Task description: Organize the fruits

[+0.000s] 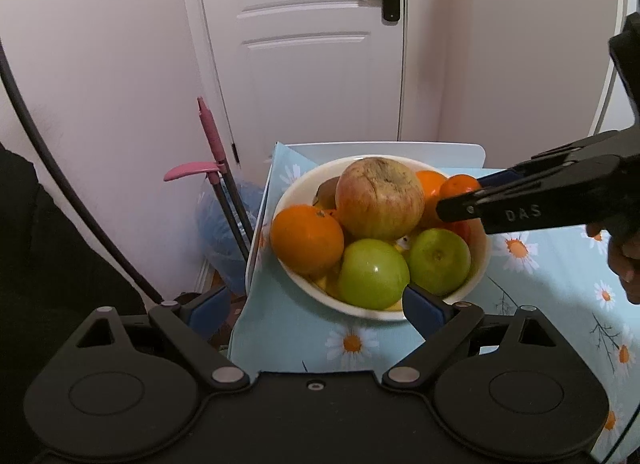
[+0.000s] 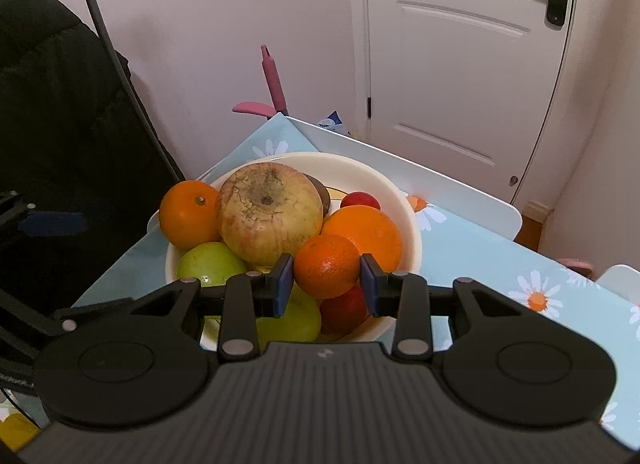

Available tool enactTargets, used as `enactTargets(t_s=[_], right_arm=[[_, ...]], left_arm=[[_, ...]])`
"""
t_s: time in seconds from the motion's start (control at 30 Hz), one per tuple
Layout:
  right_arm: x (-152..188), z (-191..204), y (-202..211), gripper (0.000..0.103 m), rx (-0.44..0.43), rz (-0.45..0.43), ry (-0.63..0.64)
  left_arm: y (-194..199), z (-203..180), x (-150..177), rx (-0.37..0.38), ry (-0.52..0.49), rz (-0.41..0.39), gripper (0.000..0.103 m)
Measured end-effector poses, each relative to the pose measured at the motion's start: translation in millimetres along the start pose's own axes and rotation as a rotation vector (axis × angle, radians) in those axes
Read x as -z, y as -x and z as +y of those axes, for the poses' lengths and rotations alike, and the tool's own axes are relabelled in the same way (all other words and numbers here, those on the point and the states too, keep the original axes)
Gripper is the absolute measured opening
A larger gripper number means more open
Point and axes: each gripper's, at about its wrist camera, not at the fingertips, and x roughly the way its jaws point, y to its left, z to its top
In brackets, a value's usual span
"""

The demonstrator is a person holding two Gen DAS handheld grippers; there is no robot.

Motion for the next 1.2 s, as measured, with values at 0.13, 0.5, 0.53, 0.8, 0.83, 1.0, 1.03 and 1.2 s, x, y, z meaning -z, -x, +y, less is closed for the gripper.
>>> enactTargets(t_s=[0.13, 0.5, 0.53, 0.8, 0.83, 1.0, 1.03, 1.2], right_arm=[[1, 1, -2, 0.052, -0.008, -0.01, 0.011], [10, 6, 23, 0.096, 0.086, -0.114, -0.012], [12, 6, 26, 0.096, 0.092, -0.117, -0.016], [22, 2, 59, 0.096, 0.127, -0.119, -0.063], [23, 2, 63, 0.096, 0.128, -0.121, -0.065], [27, -2, 103, 0.096, 0.147, -0.137, -0.087], [28, -3, 112, 0.096, 0.155, -0.14, -0.09], [38, -15, 169, 0.097, 0.204, -0.146, -0.126]], left_arm=[[0, 0, 4, 0.003, 0.007, 0.01, 0.096], [3, -3, 5, 0.015, -0.017, 0.003, 0.096], [4, -3, 4, 0.018, -0.02, 0.0, 0.096], [18, -8, -2, 0.033, -0.04, -0.037, 0.096], [20, -9, -3, 0.033, -0.04, -0.04, 0.096], [38, -19, -9, 0.029, -0.029, -0.053, 0.096], [43, -22, -10, 0.032, -0.023, -0.057, 0.096], [74, -43, -18, 0.035, -0.006, -0.075, 0.096]])
